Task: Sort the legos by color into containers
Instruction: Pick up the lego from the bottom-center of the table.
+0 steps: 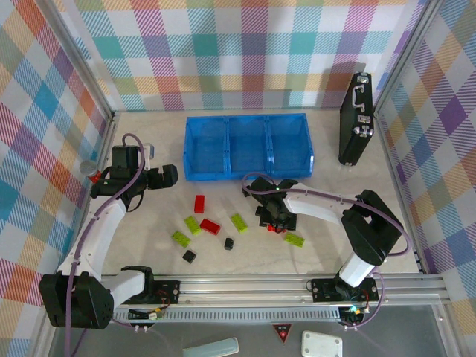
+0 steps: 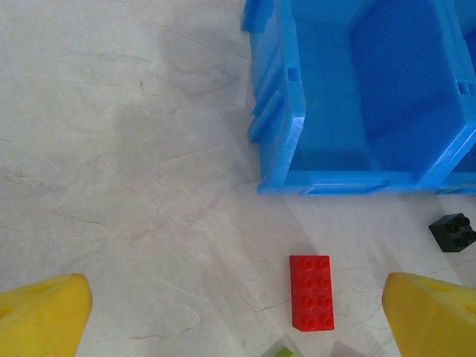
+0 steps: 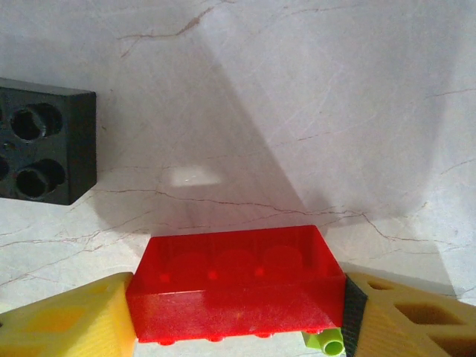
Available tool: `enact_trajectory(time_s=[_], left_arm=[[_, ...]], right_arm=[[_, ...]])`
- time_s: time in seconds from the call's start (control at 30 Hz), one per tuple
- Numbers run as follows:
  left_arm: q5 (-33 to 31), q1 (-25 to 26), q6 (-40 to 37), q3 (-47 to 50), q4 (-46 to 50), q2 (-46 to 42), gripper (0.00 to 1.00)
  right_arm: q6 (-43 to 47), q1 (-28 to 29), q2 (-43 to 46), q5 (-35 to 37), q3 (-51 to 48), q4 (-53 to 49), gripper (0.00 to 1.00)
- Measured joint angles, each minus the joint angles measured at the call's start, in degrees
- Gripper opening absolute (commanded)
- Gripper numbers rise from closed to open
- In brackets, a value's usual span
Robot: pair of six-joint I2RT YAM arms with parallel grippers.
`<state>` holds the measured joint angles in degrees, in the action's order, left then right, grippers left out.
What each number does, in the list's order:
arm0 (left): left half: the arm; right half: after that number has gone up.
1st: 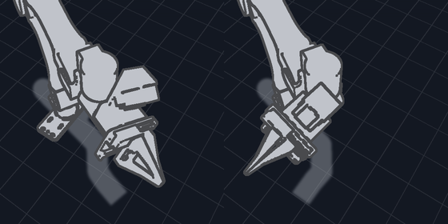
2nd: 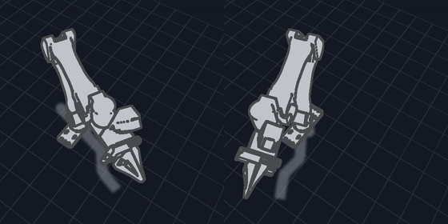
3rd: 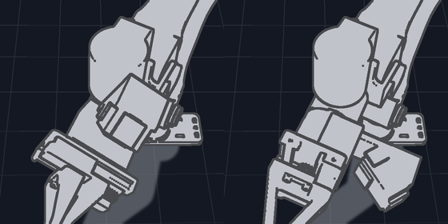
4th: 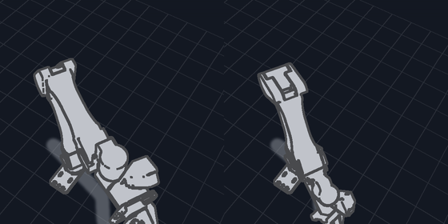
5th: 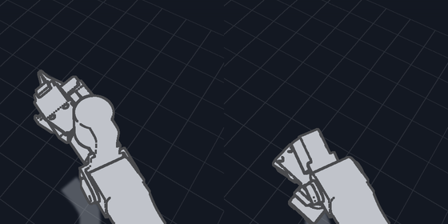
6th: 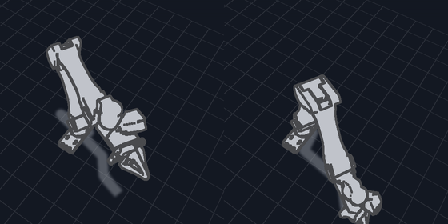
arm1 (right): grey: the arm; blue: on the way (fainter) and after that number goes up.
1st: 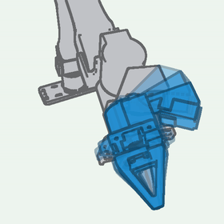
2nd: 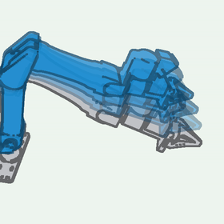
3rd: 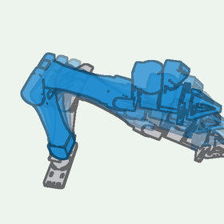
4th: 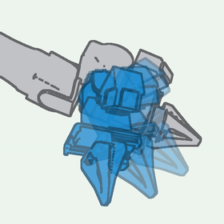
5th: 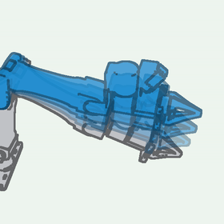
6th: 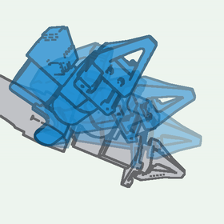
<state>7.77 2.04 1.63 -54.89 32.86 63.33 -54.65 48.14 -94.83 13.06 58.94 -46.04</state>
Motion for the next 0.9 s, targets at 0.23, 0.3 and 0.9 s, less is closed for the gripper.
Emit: enact_trajectory(time_s=[0.23,0.3,0.9], left_arm=[[0.15,0.00,0.02,0.00,0.00,0.00,1.00],[0.15,0.00,0.00,0.00,0.00,0.00,1.00],[0.09,0.00,0.00,0.00,0.00,0.11,1.00]], right_arm=[[0.00,0.00,0.13,0.07,0.00,-0.07,0.66],[0.04,0.00,0.22,0.44,0.00,-0.20,0.66],[14.49,-7.32,3.61,-1.36,7.52,-6.40,0.65]])
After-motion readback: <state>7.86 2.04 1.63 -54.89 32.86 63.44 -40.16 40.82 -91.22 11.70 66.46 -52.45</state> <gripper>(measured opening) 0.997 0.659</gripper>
